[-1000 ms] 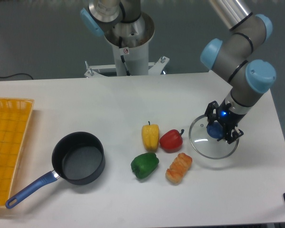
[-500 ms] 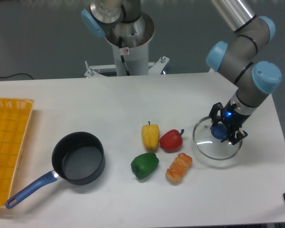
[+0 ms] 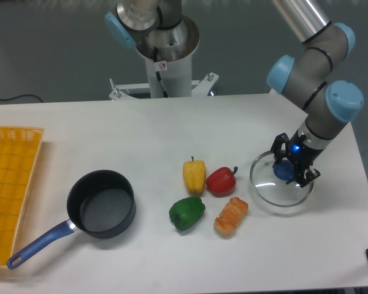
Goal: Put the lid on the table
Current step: 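Lower the glass lid flat onto the table surface, then hold the lid on the table and open the gripper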
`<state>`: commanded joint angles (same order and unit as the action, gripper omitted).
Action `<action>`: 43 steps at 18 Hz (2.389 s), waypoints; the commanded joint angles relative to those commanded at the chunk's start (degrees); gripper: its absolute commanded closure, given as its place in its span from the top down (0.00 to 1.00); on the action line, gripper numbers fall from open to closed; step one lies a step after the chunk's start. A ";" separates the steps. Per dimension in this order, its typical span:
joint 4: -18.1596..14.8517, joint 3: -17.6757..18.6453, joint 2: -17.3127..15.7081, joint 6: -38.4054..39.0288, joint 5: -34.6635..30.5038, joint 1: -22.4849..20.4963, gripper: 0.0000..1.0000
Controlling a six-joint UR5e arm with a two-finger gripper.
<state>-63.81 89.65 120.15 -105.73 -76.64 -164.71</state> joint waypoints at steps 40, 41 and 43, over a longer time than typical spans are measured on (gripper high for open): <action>3.69 0.79 2.81 -0.18 -2.20 -0.70 0.59; 3.78 0.79 2.81 -0.18 -2.11 -0.70 0.59; 3.78 0.79 2.90 -0.18 -2.11 -0.70 0.60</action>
<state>-60.03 90.44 123.05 -105.91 -78.75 -165.41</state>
